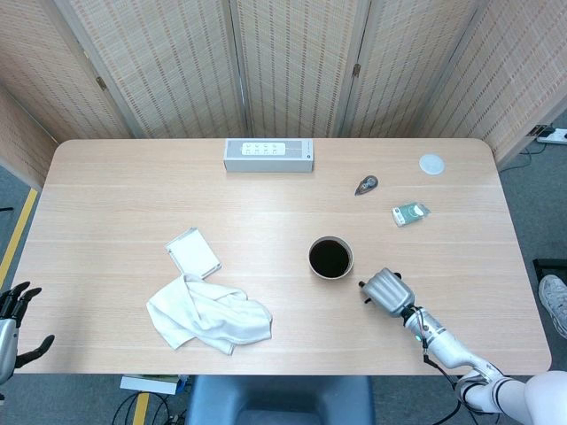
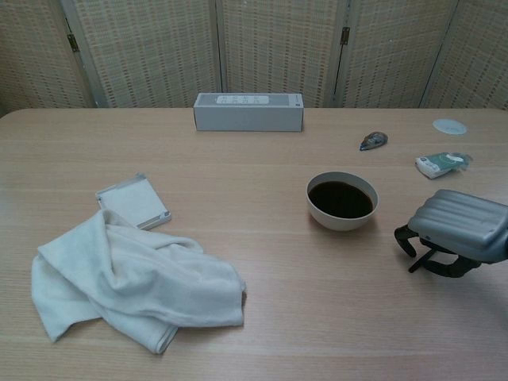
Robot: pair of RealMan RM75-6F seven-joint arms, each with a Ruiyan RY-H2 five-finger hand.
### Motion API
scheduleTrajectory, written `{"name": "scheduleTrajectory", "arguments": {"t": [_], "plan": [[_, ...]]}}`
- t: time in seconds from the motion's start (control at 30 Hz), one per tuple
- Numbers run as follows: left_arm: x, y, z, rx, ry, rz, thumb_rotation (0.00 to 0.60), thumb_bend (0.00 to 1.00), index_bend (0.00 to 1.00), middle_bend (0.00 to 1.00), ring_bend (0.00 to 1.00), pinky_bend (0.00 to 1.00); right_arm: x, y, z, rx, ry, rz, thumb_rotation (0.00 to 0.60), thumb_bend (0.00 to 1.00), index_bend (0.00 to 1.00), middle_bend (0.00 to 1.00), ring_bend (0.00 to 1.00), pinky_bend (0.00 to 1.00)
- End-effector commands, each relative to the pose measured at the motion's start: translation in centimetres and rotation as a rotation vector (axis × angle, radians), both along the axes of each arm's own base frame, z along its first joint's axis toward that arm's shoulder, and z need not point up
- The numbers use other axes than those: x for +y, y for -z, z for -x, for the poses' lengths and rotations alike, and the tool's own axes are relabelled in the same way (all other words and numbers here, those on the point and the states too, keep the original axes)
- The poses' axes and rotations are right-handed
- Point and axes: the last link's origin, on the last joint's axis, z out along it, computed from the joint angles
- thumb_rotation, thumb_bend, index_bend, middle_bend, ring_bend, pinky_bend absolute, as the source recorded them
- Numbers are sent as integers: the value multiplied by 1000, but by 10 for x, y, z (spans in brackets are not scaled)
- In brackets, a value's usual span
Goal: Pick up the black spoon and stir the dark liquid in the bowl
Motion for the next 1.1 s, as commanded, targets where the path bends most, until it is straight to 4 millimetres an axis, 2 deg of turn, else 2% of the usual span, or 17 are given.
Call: {"name": "scheduleTrajectory", "arguments": {"t": [0.03,0.57,1.1], "plan": [[-1,0,1,-2,-3,-1,600,239,208,149,162,185,0,2,-2,10,-12,-6,600,313,518,893,1000,1000],[-2,0,4,-9,-7,-5,600,239,208,149,162,185,0,6,0,50,-28,-18,600,317,561,893,1000,1000],[-1,0,1,-11,3,-8,600,239,208,149,162,185,-1,-4,5,-7,-2,13,600,484,705,913,1000,1000]]}}
